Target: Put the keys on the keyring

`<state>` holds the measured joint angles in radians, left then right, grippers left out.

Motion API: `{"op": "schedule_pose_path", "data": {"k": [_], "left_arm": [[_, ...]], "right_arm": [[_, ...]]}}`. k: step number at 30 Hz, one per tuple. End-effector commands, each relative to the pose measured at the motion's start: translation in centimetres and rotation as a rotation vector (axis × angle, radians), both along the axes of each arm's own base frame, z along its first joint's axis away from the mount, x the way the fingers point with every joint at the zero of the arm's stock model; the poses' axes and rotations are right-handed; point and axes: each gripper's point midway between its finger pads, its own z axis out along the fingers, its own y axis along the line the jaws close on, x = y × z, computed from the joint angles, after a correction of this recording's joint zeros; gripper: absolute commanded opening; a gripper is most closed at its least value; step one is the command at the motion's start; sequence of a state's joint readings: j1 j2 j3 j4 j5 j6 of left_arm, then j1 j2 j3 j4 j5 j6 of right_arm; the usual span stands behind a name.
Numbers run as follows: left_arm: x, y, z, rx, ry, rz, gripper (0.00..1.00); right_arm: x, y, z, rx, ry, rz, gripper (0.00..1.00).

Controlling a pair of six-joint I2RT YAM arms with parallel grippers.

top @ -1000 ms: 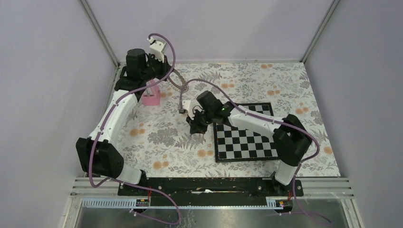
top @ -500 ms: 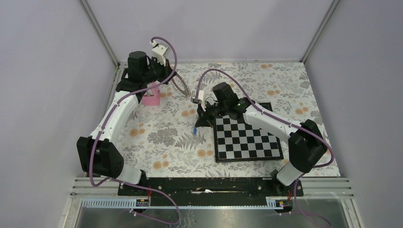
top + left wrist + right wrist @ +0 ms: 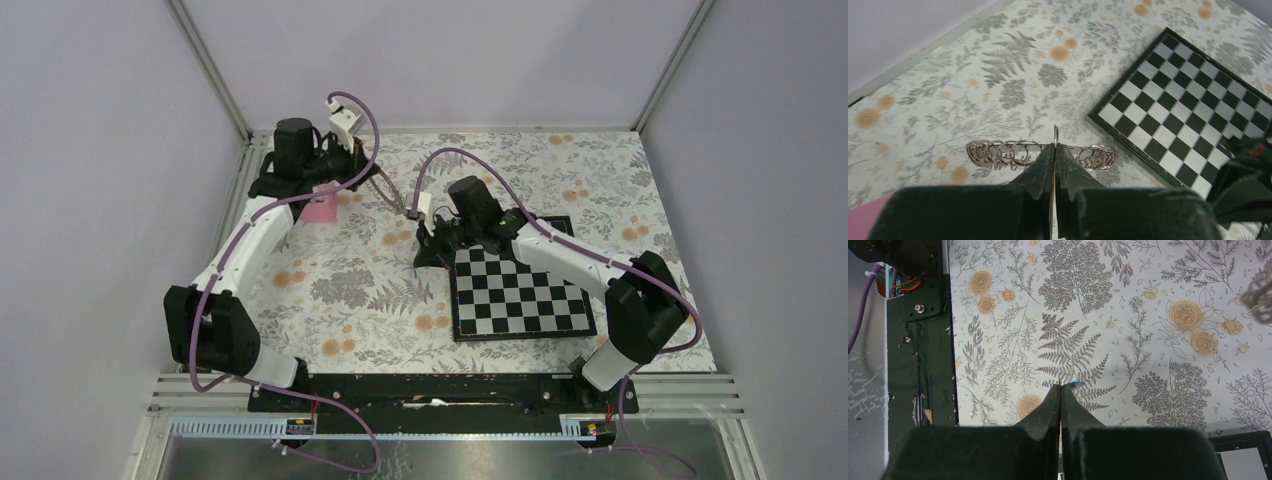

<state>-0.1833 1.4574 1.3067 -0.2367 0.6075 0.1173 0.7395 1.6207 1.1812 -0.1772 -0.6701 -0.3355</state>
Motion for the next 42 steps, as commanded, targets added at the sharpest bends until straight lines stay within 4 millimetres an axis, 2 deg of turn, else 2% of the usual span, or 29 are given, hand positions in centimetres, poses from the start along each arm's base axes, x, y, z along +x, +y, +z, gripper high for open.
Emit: {"op": "schedule_pose_path", "data": {"k": [1,8,12,19,26,32,37,42], "left_arm": [[-3.5,-1.9,3.3,-0.039,-0.147,-0.219,0.0],[-8.8,-4.3,2.4,-0.062,-0.182,-0.491,0.0],[-10.4,-5.7,1.6,-0.049,-0.218,-0.59,0.0],[-13.8,-8.5,1.1,-0.081,-0.215,-0.78,0.0],[-15.8,-9.5,-1.0,0.026,-0.33,-0.917,0.0],[-16.9,-9.6,-2.3,0.108,-0.464,-1.014,0.0],[-17.7,-9.8,-3.3,0.176,-0.534,-1.073,0.0],[-18.3,-10.0,-4.2,0.233,-0.592,-1.119,0.0]], "right_arm": [[0.7,-0.4,3.3,0.087,-0.037,-0.003,0.0],[0.8,-2.9,7.1,0.154,-0.07,-0.013,0.0],[-0.1,-4.3,8.8,0.146,-0.136,0.009,0.0],[0.2,-6.3,10.8,0.113,-0.266,-0.02,0.0],[0.1,-7.4,12.6,0.158,-0.224,-0.073,0.0],[-1.0,-7.0,12.6,0.206,-0.116,-0.056,0.0],[-2.5,-5.9,11.4,0.275,0.041,-0.023,0.0],[-2.8,-4.8,10.5,0.325,0.171,-0.009,0.0]]}}
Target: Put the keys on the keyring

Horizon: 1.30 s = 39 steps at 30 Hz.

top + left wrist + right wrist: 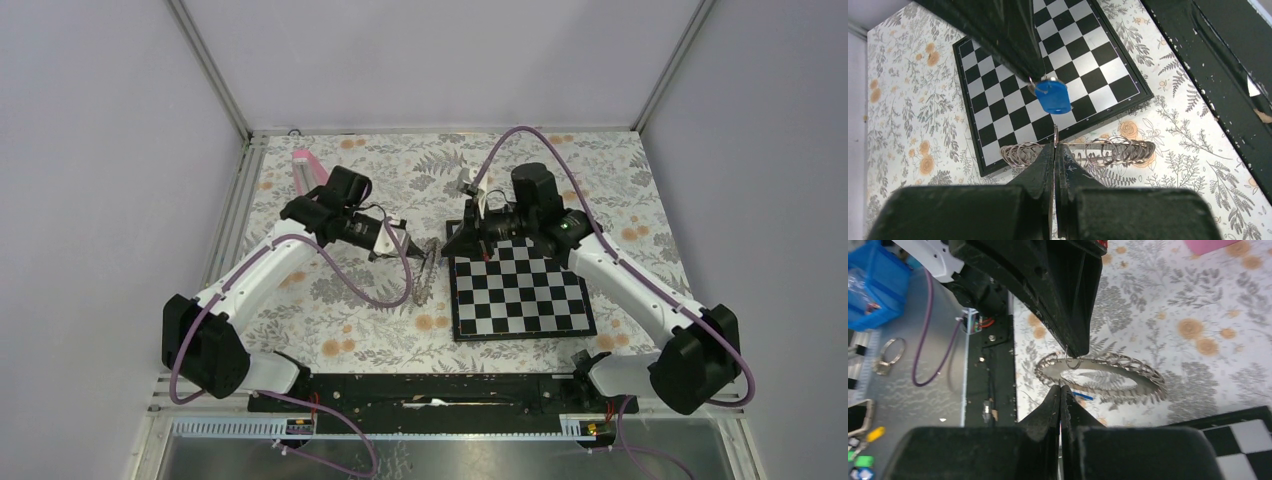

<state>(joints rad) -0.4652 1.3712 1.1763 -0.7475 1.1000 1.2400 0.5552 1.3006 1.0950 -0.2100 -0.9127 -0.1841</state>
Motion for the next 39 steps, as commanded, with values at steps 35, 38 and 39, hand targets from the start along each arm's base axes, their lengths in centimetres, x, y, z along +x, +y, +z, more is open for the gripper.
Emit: {"op": "schedule_pose_path", "data": {"k": [35,38,39], "left_arm": [[0.0,-0.8,0.5,0.035,-0.181,-0.084,0.0],[0.1,-0.8,0.5,0.041,-0.182,-0.08,0.0],[0.1,-0.8,0.4,0.045,-0.183,-0.078,0.0]], "right_arm": [[1.2,2.2,-2.7,0.052,0.236,-0.009,0.0],[1.2,2.3,-2.7,0.055,0.241,-0.004,0.0],[1.1,2.3,-2.7,0.056,0.243,-0.002,0.0]]}}
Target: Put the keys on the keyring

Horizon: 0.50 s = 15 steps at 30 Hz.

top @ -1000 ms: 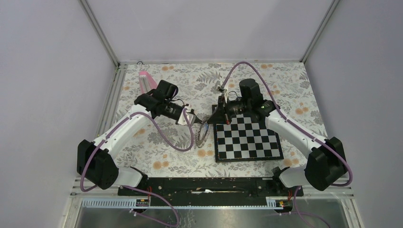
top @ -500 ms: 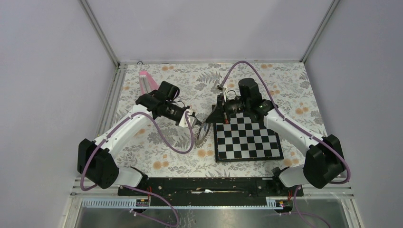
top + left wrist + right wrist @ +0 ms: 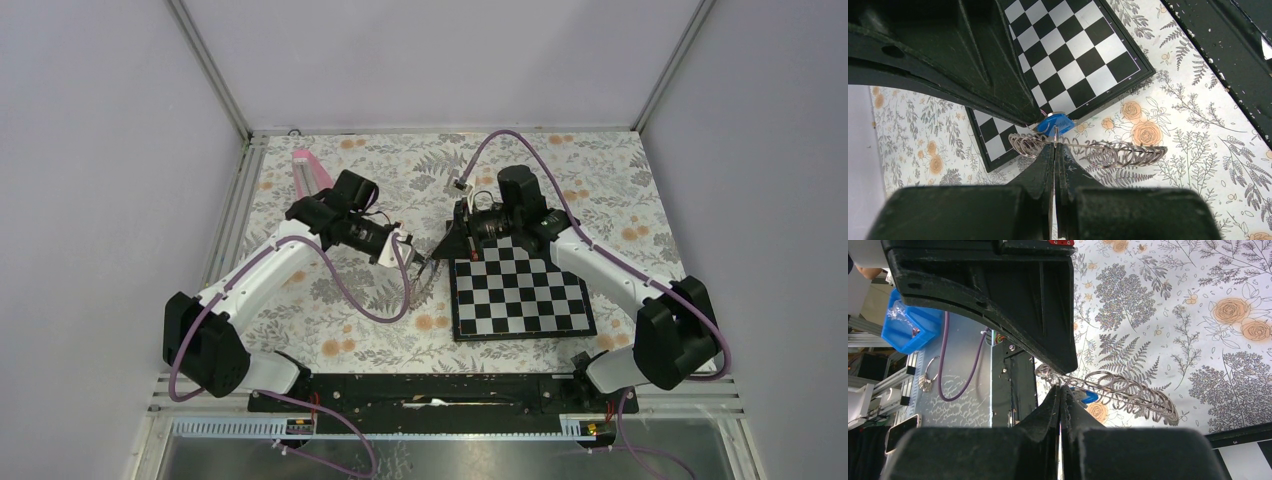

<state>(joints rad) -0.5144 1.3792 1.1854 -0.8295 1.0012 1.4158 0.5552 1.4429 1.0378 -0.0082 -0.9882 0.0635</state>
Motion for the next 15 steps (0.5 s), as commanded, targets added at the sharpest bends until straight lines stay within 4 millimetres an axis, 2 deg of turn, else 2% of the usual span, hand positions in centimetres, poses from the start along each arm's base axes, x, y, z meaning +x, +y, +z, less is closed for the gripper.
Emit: {"op": "schedule_pose_path", "data": {"k": [1,15], "left_arm": [[0.66,-0.67,1.89,-0.034,-0.058,-0.013,0.0],[1.41,-0.55,1.9,-0.011,-0.079,0.01,0.0]], "right_arm": [[0.33,0.23,0.65,0.026,-0.011,0.005,0.0],[-0.1,0.27,0.18,0.031,0.016,0.025,0.0]]}}
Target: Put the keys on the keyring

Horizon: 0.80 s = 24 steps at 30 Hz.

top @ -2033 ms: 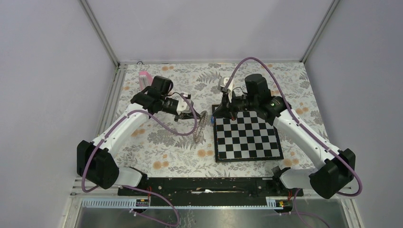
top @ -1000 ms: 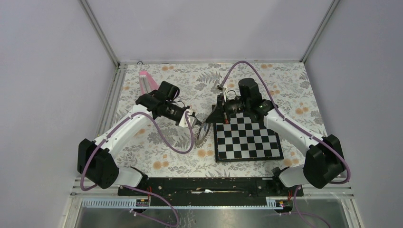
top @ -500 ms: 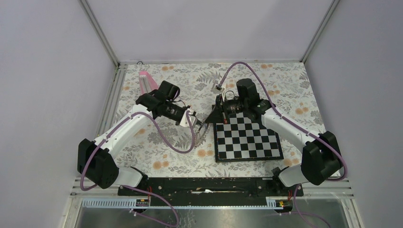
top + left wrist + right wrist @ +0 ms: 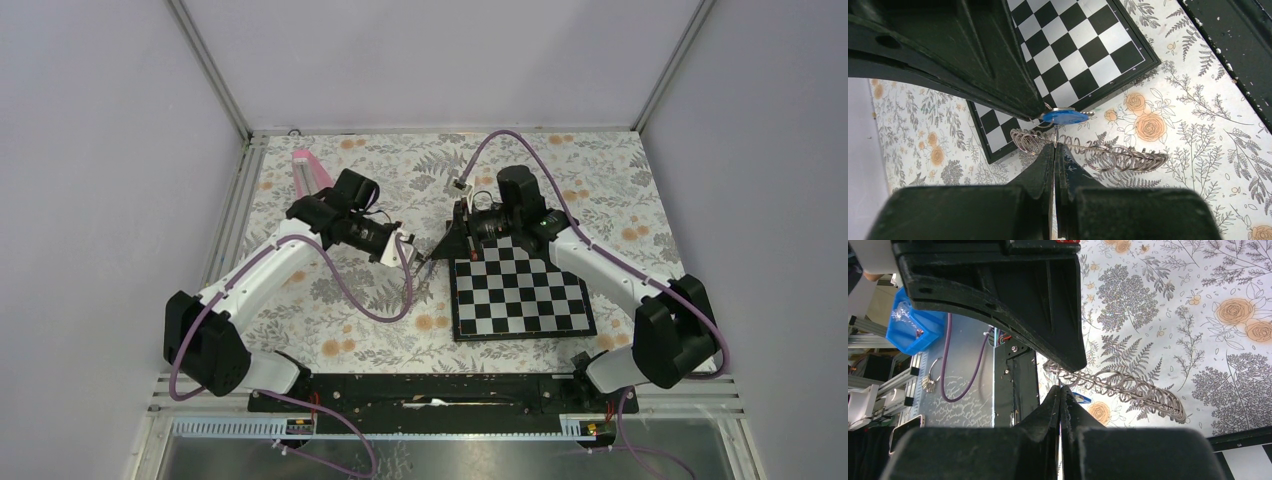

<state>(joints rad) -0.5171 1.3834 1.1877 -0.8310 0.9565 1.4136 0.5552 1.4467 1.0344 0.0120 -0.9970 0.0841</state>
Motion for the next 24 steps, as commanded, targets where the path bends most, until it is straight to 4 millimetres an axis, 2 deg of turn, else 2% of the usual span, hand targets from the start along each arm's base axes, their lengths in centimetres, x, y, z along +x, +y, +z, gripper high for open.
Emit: {"op": "schedule_pose_path", "data": {"k": [1,24], "left_arm": [[0.96,-0.85,2.44,-0.044,-0.066,-0.012,0.0],[1.05,-0.93,2.47,-0.038,-0.086,-0.017,0.0]], "right_arm": [[-0.07,0.14,0.01,0.021,0.006,0.022,0.0],[0.4,0.1,-0.98,-0.012,0.006,0.012,0.0]]}}
